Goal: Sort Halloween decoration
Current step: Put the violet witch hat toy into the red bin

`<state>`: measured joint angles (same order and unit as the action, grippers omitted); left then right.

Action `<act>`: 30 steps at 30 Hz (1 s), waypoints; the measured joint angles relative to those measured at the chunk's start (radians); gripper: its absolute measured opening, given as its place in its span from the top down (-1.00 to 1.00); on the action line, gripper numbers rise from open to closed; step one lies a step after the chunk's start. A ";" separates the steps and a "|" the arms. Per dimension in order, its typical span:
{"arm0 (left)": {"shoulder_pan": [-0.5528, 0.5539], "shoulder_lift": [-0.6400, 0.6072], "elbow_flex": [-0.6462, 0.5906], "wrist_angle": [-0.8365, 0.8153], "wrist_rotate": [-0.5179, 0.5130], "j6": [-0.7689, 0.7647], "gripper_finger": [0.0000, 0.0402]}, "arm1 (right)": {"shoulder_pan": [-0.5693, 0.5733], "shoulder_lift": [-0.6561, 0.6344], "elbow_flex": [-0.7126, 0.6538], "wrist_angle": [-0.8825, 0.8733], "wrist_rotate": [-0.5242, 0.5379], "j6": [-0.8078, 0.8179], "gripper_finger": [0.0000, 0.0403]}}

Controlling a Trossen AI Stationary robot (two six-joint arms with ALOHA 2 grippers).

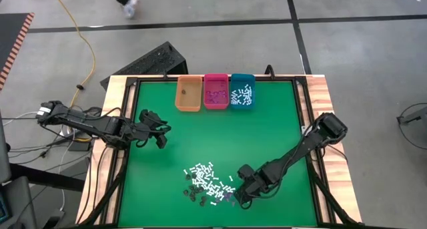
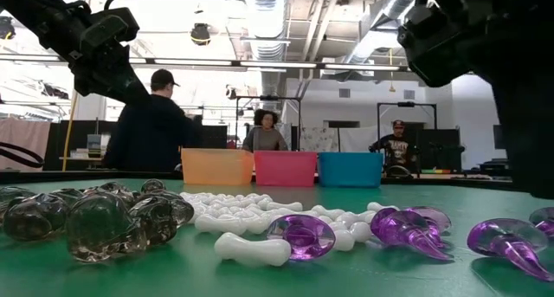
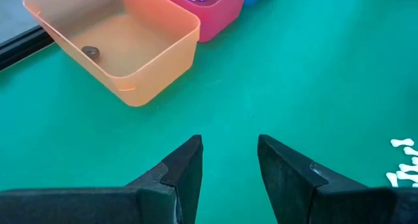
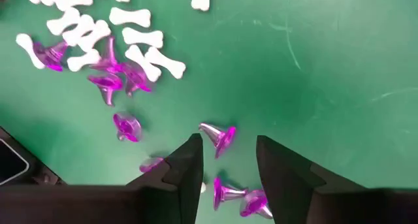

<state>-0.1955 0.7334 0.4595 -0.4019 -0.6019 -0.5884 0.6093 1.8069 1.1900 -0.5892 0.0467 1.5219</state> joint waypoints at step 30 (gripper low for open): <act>0.000 0.000 0.000 -0.008 -0.012 0.001 0.31 | -0.026 0.075 0.000 0.041 -0.036 -0.077 0.90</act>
<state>-0.1955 0.7334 0.4599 -0.4103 -0.6136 -0.5877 0.5830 1.8816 1.1900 -0.5480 0.0105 1.4454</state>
